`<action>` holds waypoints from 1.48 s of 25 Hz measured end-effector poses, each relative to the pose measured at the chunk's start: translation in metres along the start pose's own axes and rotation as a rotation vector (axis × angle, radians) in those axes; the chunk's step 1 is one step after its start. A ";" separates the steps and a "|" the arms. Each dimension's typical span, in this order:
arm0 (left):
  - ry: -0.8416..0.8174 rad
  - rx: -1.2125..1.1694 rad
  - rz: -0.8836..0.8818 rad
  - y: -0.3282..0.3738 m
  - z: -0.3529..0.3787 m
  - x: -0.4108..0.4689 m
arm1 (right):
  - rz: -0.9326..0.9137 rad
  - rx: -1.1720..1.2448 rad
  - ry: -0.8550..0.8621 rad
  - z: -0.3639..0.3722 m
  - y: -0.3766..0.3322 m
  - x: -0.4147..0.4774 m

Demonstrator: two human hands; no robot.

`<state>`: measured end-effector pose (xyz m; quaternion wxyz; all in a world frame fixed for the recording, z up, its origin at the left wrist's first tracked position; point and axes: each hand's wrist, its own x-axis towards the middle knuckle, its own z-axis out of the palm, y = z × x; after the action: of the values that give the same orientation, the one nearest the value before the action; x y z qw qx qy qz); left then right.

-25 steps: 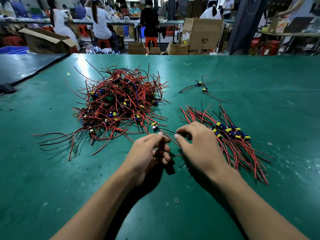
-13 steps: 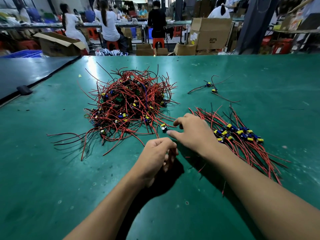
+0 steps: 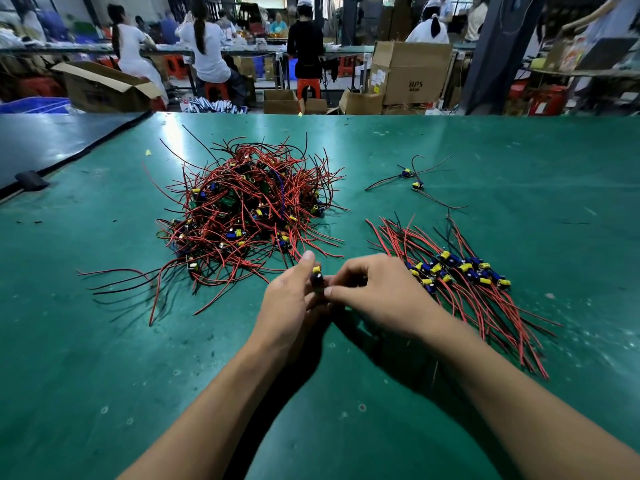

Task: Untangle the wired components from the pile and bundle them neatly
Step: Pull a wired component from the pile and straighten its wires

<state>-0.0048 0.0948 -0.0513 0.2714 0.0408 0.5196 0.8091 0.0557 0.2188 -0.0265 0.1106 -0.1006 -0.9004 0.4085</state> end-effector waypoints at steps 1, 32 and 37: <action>0.002 0.053 0.007 -0.001 0.000 -0.001 | 0.008 -0.023 -0.027 0.000 0.002 -0.006; -0.340 0.232 -0.095 0.007 -0.006 -0.014 | 0.246 0.975 0.064 -0.003 0.020 -0.021; -0.262 0.308 -0.002 0.002 -0.005 -0.015 | 0.130 0.555 0.137 0.001 0.019 -0.026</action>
<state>0.0054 0.0835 -0.0487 0.3278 0.1862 0.5977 0.7075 0.0823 0.2232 -0.0448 0.1679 -0.1515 -0.7364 0.6376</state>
